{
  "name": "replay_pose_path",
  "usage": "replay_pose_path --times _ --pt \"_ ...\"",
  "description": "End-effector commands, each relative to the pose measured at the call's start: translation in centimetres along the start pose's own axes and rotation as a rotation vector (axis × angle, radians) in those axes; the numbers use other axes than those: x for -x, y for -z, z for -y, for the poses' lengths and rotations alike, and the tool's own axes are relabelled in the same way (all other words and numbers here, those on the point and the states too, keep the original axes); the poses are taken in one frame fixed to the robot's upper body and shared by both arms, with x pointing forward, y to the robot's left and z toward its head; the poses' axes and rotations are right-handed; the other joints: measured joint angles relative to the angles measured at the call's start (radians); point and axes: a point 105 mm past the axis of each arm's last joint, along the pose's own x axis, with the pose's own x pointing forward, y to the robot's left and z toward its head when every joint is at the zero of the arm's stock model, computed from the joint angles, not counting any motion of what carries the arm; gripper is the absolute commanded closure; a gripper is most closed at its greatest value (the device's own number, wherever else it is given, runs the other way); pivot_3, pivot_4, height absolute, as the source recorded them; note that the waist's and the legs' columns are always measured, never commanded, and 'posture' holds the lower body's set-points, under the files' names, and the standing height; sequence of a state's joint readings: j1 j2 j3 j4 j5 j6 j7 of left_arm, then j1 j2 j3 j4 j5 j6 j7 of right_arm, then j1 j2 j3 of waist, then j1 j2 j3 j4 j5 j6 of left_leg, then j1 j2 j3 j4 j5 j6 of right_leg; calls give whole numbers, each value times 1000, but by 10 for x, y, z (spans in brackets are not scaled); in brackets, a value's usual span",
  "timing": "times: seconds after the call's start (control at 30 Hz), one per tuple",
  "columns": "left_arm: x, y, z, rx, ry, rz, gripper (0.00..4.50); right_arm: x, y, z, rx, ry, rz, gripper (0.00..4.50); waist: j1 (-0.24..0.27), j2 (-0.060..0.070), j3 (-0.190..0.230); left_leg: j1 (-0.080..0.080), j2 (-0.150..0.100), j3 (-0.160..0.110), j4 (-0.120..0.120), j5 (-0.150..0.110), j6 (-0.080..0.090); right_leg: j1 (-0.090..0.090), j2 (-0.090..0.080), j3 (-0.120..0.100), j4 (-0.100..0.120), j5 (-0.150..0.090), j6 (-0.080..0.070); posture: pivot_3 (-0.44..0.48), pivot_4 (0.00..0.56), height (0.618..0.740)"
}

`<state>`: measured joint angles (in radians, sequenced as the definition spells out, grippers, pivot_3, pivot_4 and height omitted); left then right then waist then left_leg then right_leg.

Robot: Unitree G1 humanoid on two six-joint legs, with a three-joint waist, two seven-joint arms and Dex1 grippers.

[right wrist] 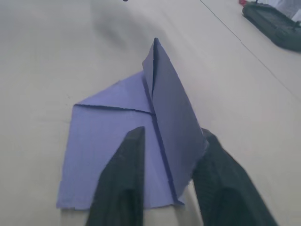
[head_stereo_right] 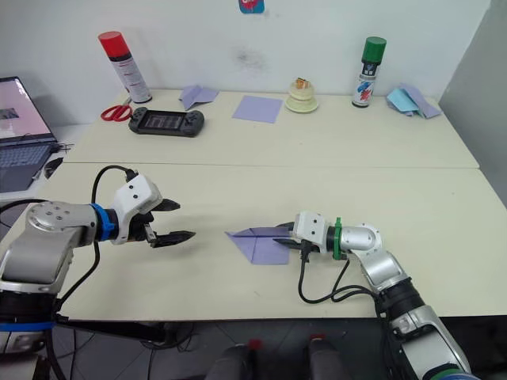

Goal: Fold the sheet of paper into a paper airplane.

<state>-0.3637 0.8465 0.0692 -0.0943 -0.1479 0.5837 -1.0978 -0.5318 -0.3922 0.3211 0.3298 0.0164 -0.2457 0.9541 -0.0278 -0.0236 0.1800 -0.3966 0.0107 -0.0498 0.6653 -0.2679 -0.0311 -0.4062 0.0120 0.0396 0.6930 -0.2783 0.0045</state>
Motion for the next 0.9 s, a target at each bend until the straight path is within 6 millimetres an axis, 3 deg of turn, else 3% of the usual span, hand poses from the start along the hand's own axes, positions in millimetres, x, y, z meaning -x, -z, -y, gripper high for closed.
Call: replay_pose_path --times 0.03,0.23,0.47,0.57,0.67,0.73,0.9 --pt "1 -11 4 -35 -14 36 0 1 -8 7 152 2 32 4472 -1 0 0 0 1 0 0 0 0 0 0 0 0 0 0 0 150 740" --pt "-3 -11 1 -62 -8 28 0 4 0 7 249 -32 10 4472 -2 0 0 2 1 0 -1 0 0 0 1 0 4 0 0 0 150 740" --pt "-13 -19 3 -77 25 51 0 2 2 -8 382 -105 27 4472 -3 0 0 2 1 1 -1 0 0 0 1 1 4 0 0 0 150 740" --pt "-17 -24 2 -78 39 71 0 5 3 -9 381 -115 37 3882 -3 0 0 2 1 1 -1 0 0 0 1 1 4 0 0 0 150 740" --pt "-22 -35 2 -58 58 120 0 16 -1 -8 391 -116 36 2862 0 0 0 2 1 0 0 0 0 0 1 0 4 0 0 0 150 740" --pt "-28 -41 0 -57 60 139 0 27 -10 -4 300 -80 56 2147 3 0 0 1 0 0 0 0 0 0 1 0 4 0 0 0 150 740" --pt "-41 -69 -2 -4 76 258 0 50 -46 2 85 -9 123 2147 2 0 0 0 0 -1 1 0 0 0 0 0 3 0 0 0 150 740"
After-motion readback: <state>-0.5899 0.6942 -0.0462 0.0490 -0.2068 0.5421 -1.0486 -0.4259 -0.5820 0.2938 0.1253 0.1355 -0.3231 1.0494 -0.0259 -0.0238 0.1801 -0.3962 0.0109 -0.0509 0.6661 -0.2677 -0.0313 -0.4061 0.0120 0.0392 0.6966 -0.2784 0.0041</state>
